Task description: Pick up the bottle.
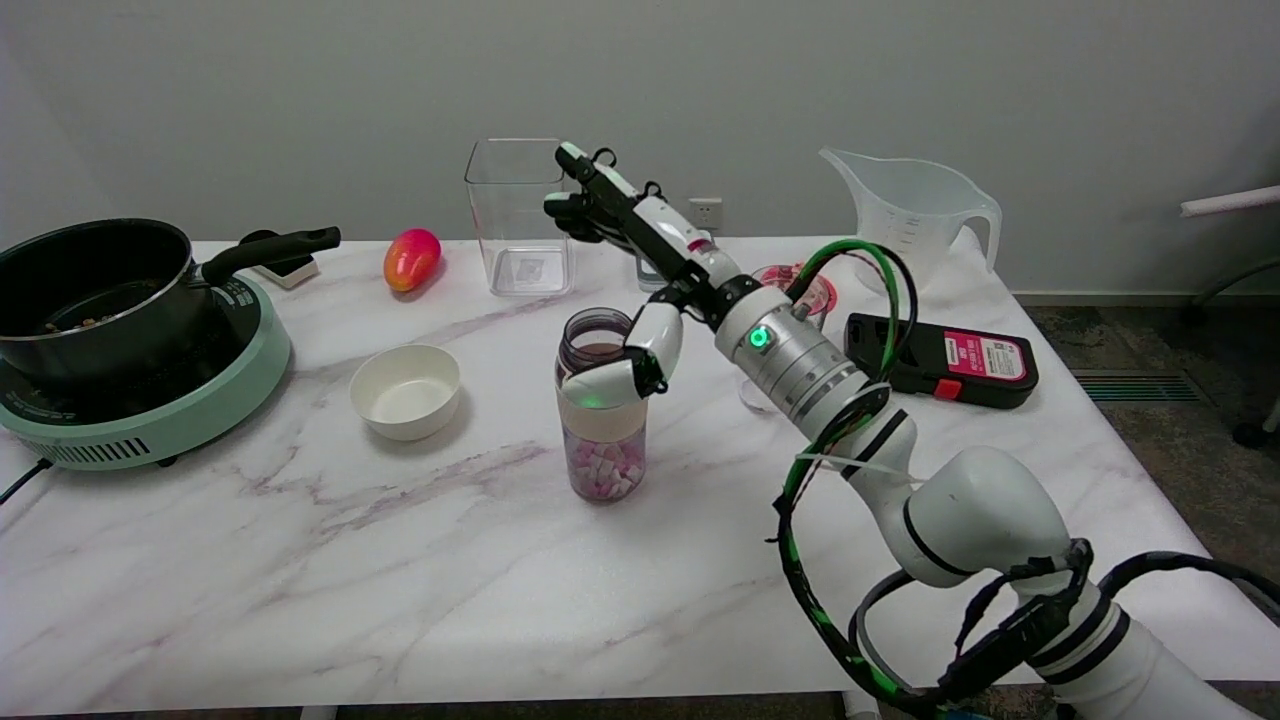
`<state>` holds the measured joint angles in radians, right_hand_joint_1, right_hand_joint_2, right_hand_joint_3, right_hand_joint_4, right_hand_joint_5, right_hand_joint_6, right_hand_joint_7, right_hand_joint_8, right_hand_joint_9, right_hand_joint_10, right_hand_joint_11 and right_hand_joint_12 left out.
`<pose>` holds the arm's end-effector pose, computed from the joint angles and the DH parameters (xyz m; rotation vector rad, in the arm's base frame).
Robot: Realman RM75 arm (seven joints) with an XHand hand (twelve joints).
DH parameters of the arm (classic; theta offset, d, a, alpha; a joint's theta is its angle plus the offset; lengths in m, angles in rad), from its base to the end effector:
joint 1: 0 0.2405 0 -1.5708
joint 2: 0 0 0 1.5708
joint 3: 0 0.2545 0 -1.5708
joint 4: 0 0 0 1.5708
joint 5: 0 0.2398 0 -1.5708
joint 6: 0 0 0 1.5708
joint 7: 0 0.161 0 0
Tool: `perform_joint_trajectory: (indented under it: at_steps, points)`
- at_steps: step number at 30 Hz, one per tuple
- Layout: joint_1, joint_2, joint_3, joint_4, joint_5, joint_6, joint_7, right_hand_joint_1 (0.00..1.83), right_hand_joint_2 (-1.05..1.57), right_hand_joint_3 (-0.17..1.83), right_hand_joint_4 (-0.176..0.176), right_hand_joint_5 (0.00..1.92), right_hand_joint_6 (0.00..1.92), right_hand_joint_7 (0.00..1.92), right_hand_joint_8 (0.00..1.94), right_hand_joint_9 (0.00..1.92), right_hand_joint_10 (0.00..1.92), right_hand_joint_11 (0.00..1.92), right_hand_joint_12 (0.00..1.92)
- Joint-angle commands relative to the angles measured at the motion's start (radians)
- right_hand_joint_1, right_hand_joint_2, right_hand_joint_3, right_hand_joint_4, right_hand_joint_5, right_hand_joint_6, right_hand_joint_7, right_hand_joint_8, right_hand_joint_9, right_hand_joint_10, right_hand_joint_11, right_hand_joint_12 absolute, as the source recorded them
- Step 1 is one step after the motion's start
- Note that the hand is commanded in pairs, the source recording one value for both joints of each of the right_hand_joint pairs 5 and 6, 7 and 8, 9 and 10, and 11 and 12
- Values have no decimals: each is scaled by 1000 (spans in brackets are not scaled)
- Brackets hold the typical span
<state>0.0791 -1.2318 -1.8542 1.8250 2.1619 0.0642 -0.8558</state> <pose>-0.1535 -0.3893 0.1987 1.7884 -0.7658 0.8470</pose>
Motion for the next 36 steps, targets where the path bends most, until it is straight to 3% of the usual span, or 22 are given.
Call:
perform_joint_trajectory:
  at_steps: [1,11,36]
  points:
    - [-39,-37,24,-87,4,-86,-5,1151,-573,1128,0,1,1,318,318,316,316,317,317]
    - [-61,-38,64,-124,39,-126,-8,1134,-479,1051,0,0,0,310,310,305,305,305,305]
    - [-42,-73,94,-265,156,-236,-10,1122,-471,1083,0,0,0,294,294,270,270,269,269]
